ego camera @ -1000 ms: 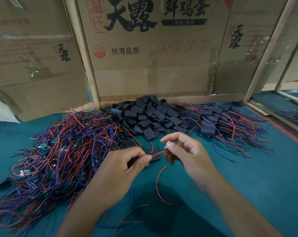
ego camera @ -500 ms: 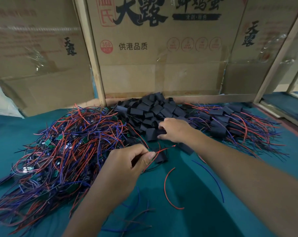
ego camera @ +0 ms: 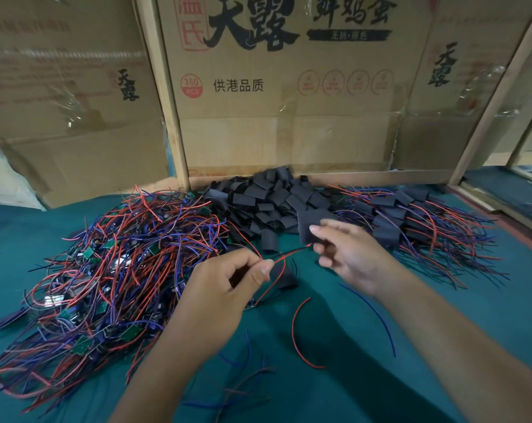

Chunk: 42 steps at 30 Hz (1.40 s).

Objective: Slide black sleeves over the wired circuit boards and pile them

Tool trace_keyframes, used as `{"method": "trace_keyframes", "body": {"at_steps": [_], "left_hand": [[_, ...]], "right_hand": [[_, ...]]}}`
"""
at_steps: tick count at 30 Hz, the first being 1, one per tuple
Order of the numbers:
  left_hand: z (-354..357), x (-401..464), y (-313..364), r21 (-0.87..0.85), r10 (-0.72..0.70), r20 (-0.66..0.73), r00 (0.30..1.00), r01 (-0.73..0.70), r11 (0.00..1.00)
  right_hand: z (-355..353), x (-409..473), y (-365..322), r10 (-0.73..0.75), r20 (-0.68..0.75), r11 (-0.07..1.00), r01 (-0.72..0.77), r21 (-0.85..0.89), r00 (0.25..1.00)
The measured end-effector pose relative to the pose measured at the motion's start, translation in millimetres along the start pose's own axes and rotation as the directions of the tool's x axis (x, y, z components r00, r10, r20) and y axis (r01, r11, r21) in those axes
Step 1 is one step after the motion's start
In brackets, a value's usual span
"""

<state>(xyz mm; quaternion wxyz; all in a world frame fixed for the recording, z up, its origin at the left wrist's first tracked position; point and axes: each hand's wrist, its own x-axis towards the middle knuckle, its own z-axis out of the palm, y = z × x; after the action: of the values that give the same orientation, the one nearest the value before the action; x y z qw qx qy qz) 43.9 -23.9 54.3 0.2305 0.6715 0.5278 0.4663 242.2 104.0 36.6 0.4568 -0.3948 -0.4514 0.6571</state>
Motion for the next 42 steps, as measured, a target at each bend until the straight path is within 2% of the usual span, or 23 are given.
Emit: {"method": "trace_keyframes", "body": {"at_steps": [1,3,5,6,9,12,18,22,25,28,30,34,42], "left_hand": [[0,0,2,-0.048,0.005,0.004,1.000,-0.005,0.999],[2,0,6,-0.128,0.012,0.016,1.000,-0.010,0.992],[6,-1,8,-0.180,0.009,0.034,0.999,-0.002,0.984],[7,-1,9,-0.187,0.006,0.045,0.999,0.002,0.982],[9,-2,9,-0.177,0.009,0.061,0.998,0.001,0.984],[9,-2,7,-0.202,0.007,0.076,0.997,0.009,0.979],[10,-2,9,-0.241,0.049,0.133,0.990,-0.016,0.970],[11,-4,10,-0.251,0.052,0.167,0.985,-0.009,0.968],[10,-3,9,-0.233,0.019,0.123,0.992,0.010,0.972],[9,-3,9,-0.245,-0.003,0.098,0.995,0.027,0.969],[10,-3,10,-0.259,-0.008,0.101,0.995,0.034,0.965],[10,-3,11,-0.265,-0.021,0.107,0.994,0.049,0.963],[9,-3,10,-0.249,-0.013,0.123,0.992,0.044,0.967]], "right_hand": [[3,-17,5,0.007,0.026,1.000,-0.007,0.012,1.000],[13,-44,16,-0.022,0.101,0.994,0.033,-0.107,0.995],[24,-62,26,-0.100,0.196,0.955,0.149,-0.258,0.976],[29,-67,30,-0.128,0.243,0.941,0.195,-0.278,0.962],[39,-79,31,-0.179,0.310,0.965,0.229,-0.130,0.934],[37,-82,30,-0.144,0.366,0.987,0.160,-0.014,0.920],[27,-79,29,-0.035,0.419,0.996,-0.005,0.093,0.908],[22,-76,32,0.013,0.481,0.996,-0.052,0.067,0.877],[9,-69,22,-0.060,0.429,0.993,0.013,0.113,0.901],[-8,-61,9,-0.197,0.326,0.929,0.071,0.362,0.925],[-14,-59,5,-0.268,0.316,0.888,0.106,0.448,0.910],[-14,-59,7,-0.320,0.362,0.886,0.142,0.441,0.876],[-7,-62,9,-0.319,0.374,0.903,0.159,0.399,0.871]]}}
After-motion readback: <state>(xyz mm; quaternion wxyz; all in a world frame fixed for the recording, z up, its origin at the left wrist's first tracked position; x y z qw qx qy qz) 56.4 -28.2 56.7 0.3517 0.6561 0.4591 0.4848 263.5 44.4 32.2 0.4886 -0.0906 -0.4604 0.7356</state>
